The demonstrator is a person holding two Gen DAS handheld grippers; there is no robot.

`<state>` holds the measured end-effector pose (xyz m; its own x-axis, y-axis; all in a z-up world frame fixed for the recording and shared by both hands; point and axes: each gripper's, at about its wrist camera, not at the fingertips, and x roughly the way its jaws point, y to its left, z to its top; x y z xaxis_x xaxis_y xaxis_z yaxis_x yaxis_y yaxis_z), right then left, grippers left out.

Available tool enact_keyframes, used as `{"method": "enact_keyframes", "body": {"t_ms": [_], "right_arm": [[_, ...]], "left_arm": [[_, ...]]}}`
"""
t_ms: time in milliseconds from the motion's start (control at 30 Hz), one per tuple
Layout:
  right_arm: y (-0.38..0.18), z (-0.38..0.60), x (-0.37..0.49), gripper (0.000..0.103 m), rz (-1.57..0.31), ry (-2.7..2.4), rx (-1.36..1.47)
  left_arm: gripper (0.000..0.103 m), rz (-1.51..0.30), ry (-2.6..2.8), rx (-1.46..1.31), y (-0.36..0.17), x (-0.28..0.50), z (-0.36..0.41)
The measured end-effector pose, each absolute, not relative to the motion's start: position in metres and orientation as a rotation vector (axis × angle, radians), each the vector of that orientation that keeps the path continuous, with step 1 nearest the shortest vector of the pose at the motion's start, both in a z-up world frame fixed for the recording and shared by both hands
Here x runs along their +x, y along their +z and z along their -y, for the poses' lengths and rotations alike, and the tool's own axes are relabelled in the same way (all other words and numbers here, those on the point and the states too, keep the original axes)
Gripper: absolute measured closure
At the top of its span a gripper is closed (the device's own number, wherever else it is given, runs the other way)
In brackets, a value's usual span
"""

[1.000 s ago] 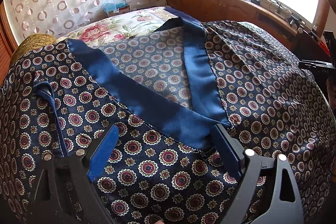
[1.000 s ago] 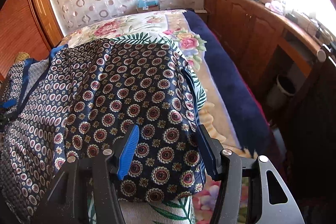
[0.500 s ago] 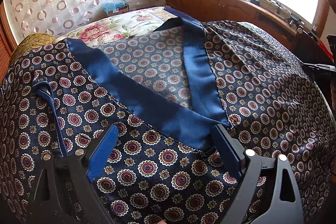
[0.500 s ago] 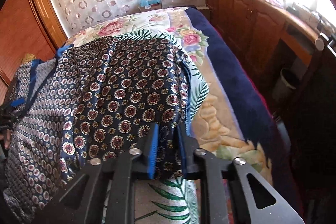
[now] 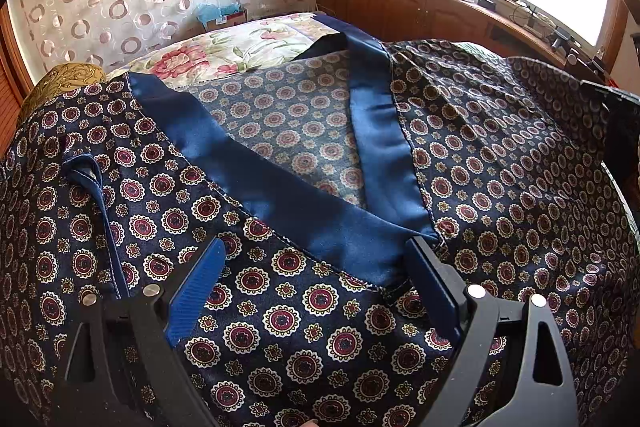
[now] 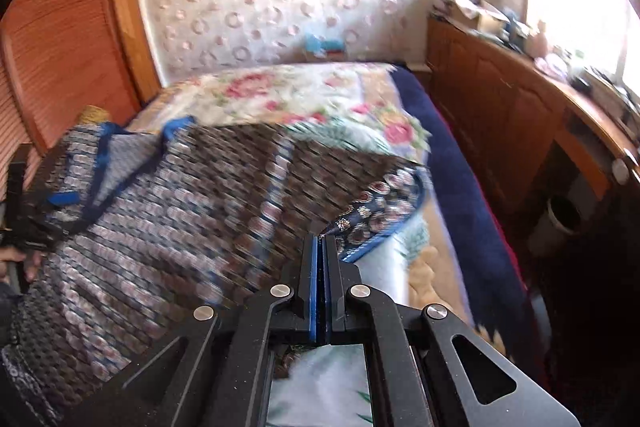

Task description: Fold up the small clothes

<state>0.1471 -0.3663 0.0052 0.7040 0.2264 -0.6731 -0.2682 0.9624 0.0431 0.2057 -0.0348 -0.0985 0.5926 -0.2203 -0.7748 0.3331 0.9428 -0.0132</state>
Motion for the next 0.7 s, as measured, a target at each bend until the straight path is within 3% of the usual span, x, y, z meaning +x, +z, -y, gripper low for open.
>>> {"method": "enact_keyframes", "body": {"t_ms": [367,533,600,700], "right_arm": [[-0.029,0.285,0.160,0.101,-0.812,0.454,-0.093],[-0.017,0.296,0.170,0.090,-0.794,0.411,-0.069],[-0.011,0.301,0.175,0.070,-0.778,0.379,-0.075],[-0.008,0.308,0.185,0.069,-0.779,0.355,-0.086]], "left_arm": [[0.012,-0.883,-0.321,0.128,-0.098,0.205,0.032],[0.012,-0.888,-0.332,0.085,-0.087,0.203,0.027],[0.012,-0.853,-0.326,0.078,-0.077,0.199,0.025],[0.012,-0.810,-0.323,0.075,-0.063,0.192,0.024]]}}
